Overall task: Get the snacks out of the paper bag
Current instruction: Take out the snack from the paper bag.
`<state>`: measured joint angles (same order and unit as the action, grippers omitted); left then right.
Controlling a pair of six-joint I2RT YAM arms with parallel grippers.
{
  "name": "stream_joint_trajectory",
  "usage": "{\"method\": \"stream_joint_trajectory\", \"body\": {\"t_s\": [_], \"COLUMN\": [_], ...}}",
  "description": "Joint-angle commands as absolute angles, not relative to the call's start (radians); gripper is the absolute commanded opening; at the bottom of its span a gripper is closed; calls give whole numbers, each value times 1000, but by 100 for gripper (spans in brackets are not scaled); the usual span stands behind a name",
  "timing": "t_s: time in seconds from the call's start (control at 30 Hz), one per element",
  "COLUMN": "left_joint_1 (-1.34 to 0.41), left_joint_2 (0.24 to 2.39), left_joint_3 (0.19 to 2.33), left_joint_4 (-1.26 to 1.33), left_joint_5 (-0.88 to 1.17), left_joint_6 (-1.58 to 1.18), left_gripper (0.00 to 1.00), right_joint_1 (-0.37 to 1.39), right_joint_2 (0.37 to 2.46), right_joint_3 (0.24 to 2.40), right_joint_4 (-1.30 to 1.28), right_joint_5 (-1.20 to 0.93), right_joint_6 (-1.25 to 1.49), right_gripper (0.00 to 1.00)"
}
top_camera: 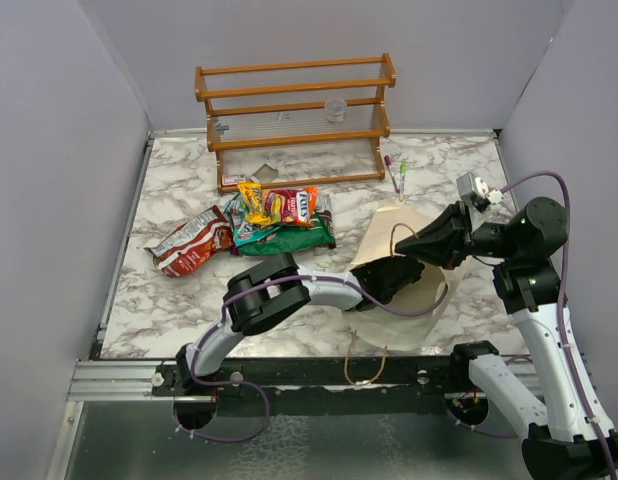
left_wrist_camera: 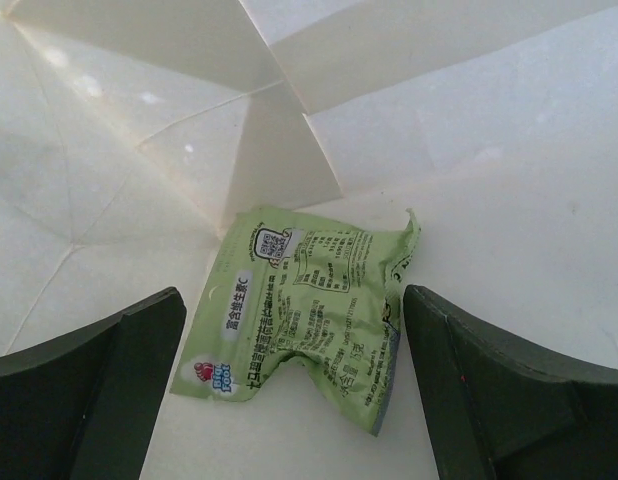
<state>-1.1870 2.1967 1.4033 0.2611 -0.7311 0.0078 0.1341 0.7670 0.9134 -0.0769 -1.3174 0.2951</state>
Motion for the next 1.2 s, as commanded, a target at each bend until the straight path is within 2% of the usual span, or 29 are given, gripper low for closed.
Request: {"method": "stream_joint_trajectory", "body": {"t_s": [0.0, 0.2, 0.33, 0.47, 0.63, 0.87, 1.17], "left_joint_1": [-1172, -1143, -1135, -1115, -1114, -1113, -1135], "left_joint_2": [2148, 2183, 2219, 2230, 2235, 2207, 2101], "left_joint_3": [1371, 1390, 1418, 1422, 1428, 1421, 1410], "left_joint_4": [263, 245, 219, 189, 180, 174, 125], "left_joint_5": [-727, -625, -599, -575, -568, -549, -487], "left_joint_6": [13, -57, -74, -114, -106, -106, -105], "left_gripper": [94, 92, 87, 72, 47, 19, 8], "right_joint_1": [143, 143, 143, 143, 143, 143, 143], "right_joint_2": [767, 770, 774, 776, 775, 773, 764], "right_joint_3": [953, 969, 979, 988, 983, 988, 979], "right_joint_4": [-72, -81, -82, -90, -84, -95, -169], "right_joint_5": [-1296, -1303, -1304, -1307, -1308, -1291, -1139], "right_joint_6": [300, 295, 295, 289, 292, 285, 239], "right_gripper": [2, 2, 2, 2, 2, 2, 2]}}
